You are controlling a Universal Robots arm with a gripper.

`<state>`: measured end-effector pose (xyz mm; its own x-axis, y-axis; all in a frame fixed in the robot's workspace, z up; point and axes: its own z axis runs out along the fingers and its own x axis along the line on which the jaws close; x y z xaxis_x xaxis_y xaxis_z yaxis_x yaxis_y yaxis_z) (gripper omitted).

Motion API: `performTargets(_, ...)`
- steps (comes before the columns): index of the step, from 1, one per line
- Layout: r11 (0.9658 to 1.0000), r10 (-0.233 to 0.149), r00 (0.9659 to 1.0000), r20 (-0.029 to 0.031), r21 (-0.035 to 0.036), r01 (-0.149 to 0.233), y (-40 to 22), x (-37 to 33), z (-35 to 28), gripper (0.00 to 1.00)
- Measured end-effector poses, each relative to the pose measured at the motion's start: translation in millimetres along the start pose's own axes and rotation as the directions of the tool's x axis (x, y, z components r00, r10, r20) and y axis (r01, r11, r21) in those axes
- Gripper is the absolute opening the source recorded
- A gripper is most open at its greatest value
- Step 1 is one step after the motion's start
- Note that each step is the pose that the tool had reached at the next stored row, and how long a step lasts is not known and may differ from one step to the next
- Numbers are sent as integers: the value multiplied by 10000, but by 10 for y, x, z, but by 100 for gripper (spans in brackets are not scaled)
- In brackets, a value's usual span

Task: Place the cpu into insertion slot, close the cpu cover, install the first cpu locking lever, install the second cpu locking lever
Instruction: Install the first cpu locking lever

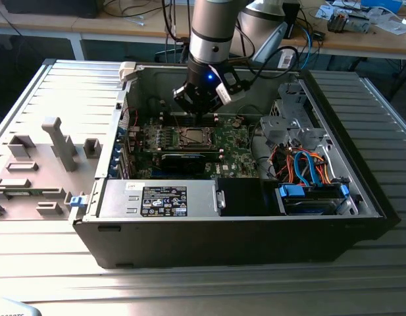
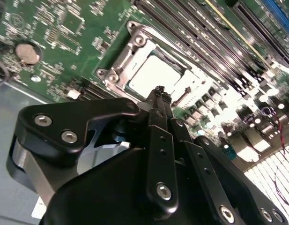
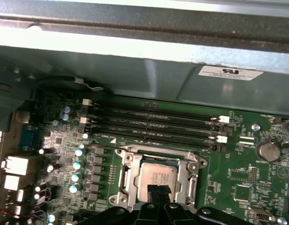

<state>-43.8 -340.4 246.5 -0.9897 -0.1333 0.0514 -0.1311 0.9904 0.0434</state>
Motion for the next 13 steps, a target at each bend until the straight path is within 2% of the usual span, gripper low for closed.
performTargets(1,10000,-5,9999,160,23,5,0,0,2,11)
performTargets(3,10000,-13,9993,381,53,11,0,0,6,11)
performTargets(4,10000,-16,9990,447,62,14,0,0,7,11)
performTargets(13,10000,-18,9989,478,67,15,0,-2,6,11)
